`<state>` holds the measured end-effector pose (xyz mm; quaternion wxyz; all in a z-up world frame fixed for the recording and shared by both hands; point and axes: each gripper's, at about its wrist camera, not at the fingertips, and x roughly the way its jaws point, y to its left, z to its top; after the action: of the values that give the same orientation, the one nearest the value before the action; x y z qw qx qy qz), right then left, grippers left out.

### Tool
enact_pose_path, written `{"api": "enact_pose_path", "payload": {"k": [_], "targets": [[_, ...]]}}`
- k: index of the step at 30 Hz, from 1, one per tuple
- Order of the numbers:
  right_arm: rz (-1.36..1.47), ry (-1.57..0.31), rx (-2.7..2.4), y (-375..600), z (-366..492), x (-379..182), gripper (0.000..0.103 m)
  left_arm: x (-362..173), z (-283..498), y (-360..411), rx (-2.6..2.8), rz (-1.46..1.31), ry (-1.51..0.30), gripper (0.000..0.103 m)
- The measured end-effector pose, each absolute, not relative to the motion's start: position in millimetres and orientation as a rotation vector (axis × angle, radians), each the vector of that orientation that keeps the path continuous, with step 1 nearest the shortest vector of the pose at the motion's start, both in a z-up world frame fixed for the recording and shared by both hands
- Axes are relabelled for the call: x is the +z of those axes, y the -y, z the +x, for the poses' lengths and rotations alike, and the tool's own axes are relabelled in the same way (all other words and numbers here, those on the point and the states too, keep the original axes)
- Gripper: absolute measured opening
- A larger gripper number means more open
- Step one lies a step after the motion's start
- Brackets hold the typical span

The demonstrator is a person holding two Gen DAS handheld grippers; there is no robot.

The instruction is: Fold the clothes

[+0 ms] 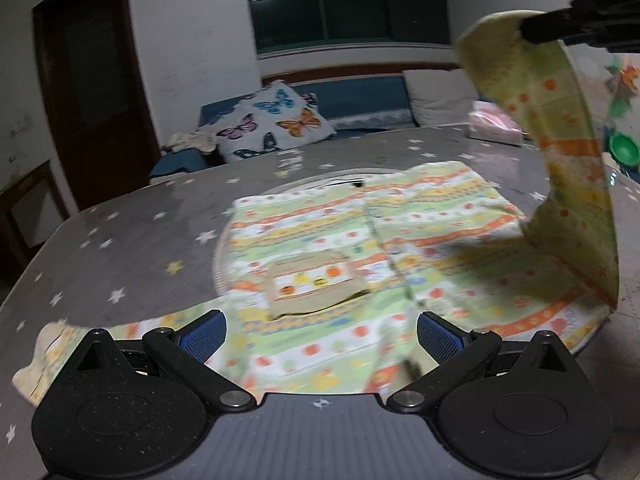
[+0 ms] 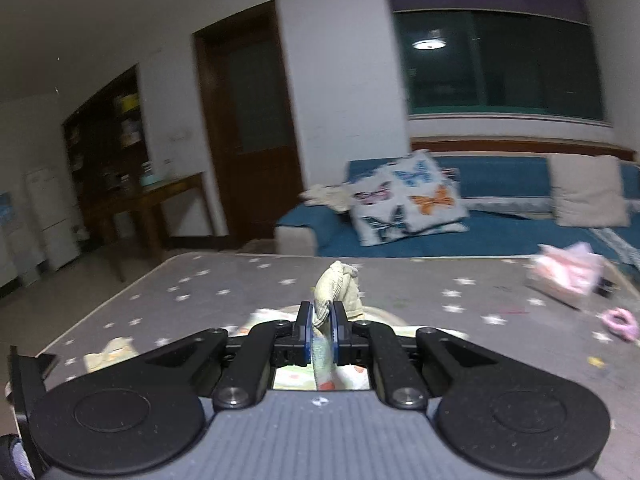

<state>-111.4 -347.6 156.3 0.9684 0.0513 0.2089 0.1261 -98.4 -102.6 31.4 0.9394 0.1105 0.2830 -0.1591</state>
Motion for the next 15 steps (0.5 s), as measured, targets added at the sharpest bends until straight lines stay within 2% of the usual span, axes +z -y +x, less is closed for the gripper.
{"api": "enact_pose_path", "payload": {"k": [5, 10, 15], "targets": [[0.06, -0.485, 0.361, 291, -86, 140, 0.008, 28, -98, 78, -0.28, 0.19, -0.589, 0.103], [0.046, -0.578, 0.44, 259, -79, 114, 0.02, 27, -97, 61, -0.241, 0.172, -0.599, 0.103], [0.018, -0.627, 0.417, 275, -87, 103, 0.031, 29, -93, 54, -0.219, 0.159, -0.597, 0.103]]}}
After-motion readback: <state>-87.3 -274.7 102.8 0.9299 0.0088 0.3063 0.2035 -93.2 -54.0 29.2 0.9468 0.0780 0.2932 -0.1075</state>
